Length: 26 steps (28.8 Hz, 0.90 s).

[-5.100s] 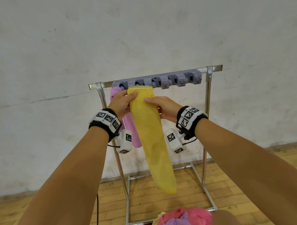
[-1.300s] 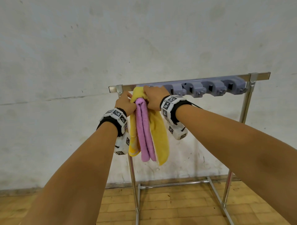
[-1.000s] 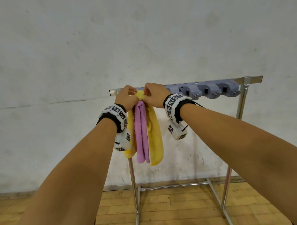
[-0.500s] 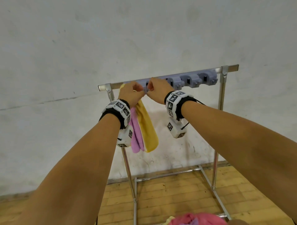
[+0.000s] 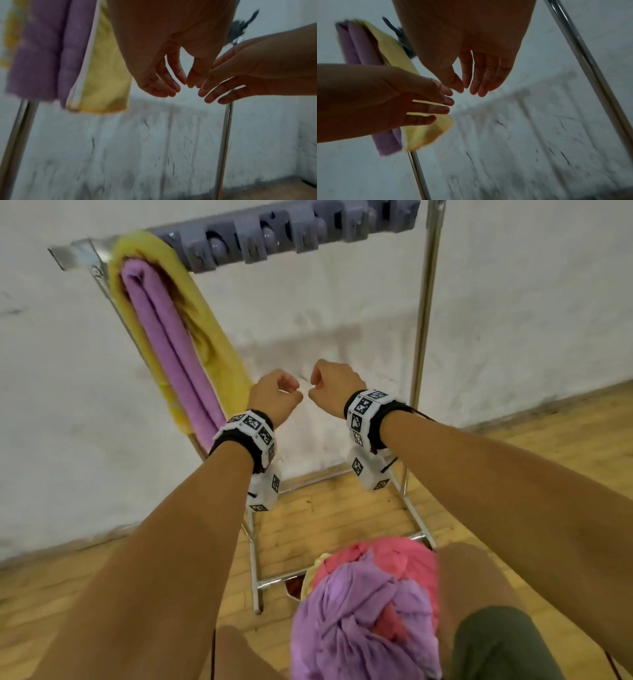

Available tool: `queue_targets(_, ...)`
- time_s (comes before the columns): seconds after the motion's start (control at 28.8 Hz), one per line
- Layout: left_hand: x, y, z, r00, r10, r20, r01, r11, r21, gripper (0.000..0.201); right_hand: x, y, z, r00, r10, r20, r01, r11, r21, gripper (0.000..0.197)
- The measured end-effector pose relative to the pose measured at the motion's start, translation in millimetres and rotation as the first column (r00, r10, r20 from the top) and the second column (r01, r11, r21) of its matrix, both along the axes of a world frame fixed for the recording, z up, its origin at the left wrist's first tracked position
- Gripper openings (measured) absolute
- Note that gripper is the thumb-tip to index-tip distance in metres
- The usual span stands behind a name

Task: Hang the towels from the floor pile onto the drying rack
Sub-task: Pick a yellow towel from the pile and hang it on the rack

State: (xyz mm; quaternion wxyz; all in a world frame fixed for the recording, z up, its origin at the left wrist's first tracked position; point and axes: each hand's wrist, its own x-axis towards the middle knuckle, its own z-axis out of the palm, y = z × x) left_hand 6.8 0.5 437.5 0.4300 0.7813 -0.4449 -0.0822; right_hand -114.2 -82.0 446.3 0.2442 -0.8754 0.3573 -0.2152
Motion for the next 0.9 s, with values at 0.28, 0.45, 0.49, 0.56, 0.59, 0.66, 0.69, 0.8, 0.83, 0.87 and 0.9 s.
queue_targets(0.28, -9, -12, -174, 0.988, -0.011, -0.153, 0.046, 0.973, 0.225, 0.021, -7, -11, -168, 0.979, 0.009, -0.202, 0.031, 0.980, 0.196, 0.021)
queue_targets(0.45, -10, -8, -268, 0.969, -0.032, -0.245, 0.127, 0.915, 0.383, 0.019, -5, -4, -266, 0.959, 0.033, -0.281, 0.058, 0.950, 0.308, 0.021)
queue_targets(0.49, -11, -7, -287, 0.967, -0.028, -0.253, 0.133, 0.903, 0.408, 0.018, -5, -2, -284, 0.956, 0.034, -0.291, 0.067, 0.942, 0.329, 0.021)
queue_targets(0.56, -12, -2, -323, 0.960, -0.014, -0.279, 0.142, 0.885, 0.443, 0.018, -3, 3, -316, 0.941, 0.045, -0.336, 0.087, 0.926, 0.366, 0.021)
queue_targets(0.59, -12, 1, -339, 0.957, -0.007, -0.292, 0.146, 0.876, 0.459, 0.019, -3, 4, -332, 0.931, 0.052, -0.362, 0.097, 0.919, 0.382, 0.021)
queue_targets(0.66, -11, 8, -371, 0.952, 0.005, -0.307, 0.158, 0.849, 0.504, 0.021, -2, 9, -361, 0.913, 0.070, -0.402, 0.110, 0.907, 0.407, 0.021)
queue_targets(0.69, -11, 11, -386, 0.948, 0.008, -0.317, 0.169, 0.834, 0.525, 0.022, -2, 11, -375, 0.907, 0.077, -0.414, 0.114, 0.901, 0.419, 0.021)
queue_targets(0.8, -16, 20, -424, 0.927, 0.031, -0.374, 0.203, 0.797, 0.569, 0.018, -4, 22, -415, 0.889, 0.102, -0.446, 0.134, 0.874, 0.467, 0.020)
queue_targets(0.83, -19, 23, -437, 0.920, 0.040, -0.390, 0.211, 0.789, 0.578, 0.016, -6, 26, -427, 0.884, 0.111, -0.455, 0.142, 0.862, 0.487, 0.020)
queue_targets(0.87, -23, 27, -448, 0.916, 0.045, -0.400, 0.218, 0.780, 0.586, 0.014, -7, 29, -439, 0.879, 0.123, -0.460, 0.146, 0.851, 0.505, 0.021)
queue_targets(0.9, -28, 31, -459, 0.914, 0.049, -0.403, 0.220, 0.774, 0.594, 0.013, -9, 32, -450, 0.875, 0.138, -0.464, 0.144, 0.841, 0.522, 0.022)
